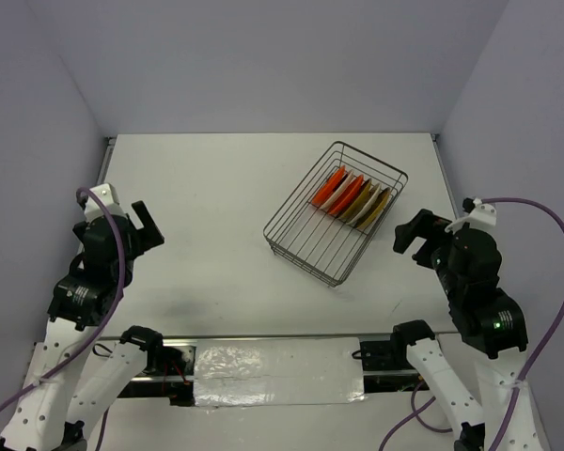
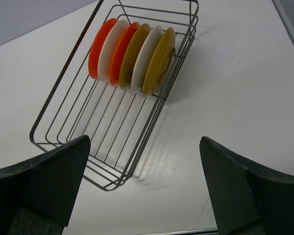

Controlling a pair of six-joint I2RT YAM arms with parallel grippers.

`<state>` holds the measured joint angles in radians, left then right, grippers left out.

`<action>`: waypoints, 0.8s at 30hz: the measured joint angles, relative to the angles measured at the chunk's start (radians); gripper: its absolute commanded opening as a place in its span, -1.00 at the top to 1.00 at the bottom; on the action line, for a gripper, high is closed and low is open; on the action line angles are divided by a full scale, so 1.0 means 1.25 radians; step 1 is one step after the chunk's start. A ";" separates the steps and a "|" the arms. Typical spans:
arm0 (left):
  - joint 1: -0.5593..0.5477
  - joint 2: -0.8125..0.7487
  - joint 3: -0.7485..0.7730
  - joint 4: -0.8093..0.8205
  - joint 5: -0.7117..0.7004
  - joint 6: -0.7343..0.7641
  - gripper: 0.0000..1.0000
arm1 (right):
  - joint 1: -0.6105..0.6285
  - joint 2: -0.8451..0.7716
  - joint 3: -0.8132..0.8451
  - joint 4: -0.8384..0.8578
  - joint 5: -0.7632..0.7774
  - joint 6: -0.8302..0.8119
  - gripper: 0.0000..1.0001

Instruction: Unload the plates from the dish rack

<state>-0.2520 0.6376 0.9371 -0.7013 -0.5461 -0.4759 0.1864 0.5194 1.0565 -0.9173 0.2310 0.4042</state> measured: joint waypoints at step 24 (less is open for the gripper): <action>0.000 0.054 0.000 0.012 0.046 0.003 -0.99 | -0.036 0.799 0.311 0.088 0.140 0.113 -0.10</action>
<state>-0.2520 0.7052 0.9367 -0.6865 -0.4885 -0.4725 0.1410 1.5185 1.4456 -0.8074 0.4065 0.5457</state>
